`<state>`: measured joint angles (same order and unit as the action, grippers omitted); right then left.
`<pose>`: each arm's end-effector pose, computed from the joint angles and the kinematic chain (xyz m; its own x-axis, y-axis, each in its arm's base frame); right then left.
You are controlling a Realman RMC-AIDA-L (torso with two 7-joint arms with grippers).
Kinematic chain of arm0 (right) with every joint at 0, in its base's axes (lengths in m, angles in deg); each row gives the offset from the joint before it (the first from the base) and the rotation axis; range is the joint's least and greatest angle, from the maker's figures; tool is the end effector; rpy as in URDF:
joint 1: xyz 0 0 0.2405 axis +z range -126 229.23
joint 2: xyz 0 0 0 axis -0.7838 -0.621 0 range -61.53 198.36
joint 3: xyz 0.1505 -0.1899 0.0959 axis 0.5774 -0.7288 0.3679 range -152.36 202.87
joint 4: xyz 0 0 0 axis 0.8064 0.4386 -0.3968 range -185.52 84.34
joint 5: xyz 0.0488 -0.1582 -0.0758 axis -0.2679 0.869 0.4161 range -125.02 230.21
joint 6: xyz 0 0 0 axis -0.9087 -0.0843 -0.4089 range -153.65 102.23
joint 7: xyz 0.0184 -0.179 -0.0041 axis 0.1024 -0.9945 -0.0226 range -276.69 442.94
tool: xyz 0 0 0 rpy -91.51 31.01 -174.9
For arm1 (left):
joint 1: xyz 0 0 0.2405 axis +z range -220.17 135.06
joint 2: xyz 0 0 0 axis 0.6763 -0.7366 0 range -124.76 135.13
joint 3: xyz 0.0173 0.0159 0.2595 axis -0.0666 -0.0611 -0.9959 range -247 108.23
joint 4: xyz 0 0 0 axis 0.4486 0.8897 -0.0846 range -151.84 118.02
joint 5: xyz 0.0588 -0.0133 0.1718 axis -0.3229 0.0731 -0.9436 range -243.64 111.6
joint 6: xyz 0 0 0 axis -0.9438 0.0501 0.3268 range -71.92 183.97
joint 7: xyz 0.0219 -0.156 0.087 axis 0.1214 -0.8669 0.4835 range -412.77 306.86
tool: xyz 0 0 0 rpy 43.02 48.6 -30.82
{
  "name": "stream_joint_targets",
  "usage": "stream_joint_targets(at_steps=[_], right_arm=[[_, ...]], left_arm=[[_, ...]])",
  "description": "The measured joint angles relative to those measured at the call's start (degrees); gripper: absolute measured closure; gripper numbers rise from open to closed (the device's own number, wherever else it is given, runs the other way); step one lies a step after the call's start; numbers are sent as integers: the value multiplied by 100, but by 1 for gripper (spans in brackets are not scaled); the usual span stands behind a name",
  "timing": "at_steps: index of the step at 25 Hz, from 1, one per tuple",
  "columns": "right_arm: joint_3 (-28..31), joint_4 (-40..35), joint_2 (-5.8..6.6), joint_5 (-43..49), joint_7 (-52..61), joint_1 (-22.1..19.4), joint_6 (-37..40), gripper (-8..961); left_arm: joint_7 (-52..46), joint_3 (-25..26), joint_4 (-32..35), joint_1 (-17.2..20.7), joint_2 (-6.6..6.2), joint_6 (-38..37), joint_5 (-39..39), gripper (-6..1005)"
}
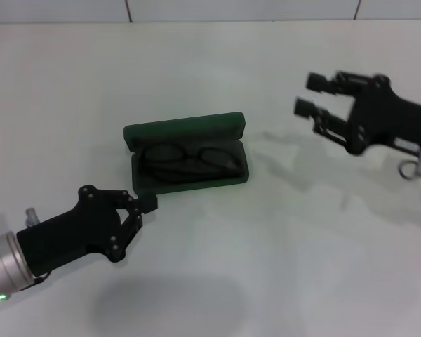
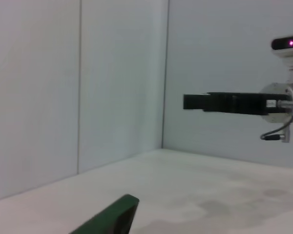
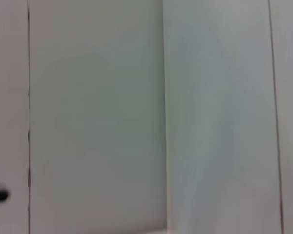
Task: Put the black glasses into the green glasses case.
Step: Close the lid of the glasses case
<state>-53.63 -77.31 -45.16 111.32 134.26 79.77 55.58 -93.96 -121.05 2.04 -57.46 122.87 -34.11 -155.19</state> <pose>0.1919 0.3326 -0.0274 0.7084 0.0496 -0.7041 -0.2648 -0.9060 -0.3303 -0.2819 0.2404 -0.0513 0.7584 0.0957 0.6447 0.3974 -0.8519 -0.3410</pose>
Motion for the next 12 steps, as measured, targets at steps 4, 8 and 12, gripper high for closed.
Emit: stream_joint_targets(at_steps=[4, 8, 12], right_arm=[[49, 7, 98, 16, -206, -281, 71, 518], [58, 108, 138, 18, -513, -481, 97, 450], [75, 275, 161, 21, -684, -631, 186, 350]], left_arm=[[-2, 2, -6, -104, 119, 53, -161, 951], [19, 3, -269, -402, 204, 208, -329, 951], [167, 31, -716, -721, 247, 557, -270, 950]])
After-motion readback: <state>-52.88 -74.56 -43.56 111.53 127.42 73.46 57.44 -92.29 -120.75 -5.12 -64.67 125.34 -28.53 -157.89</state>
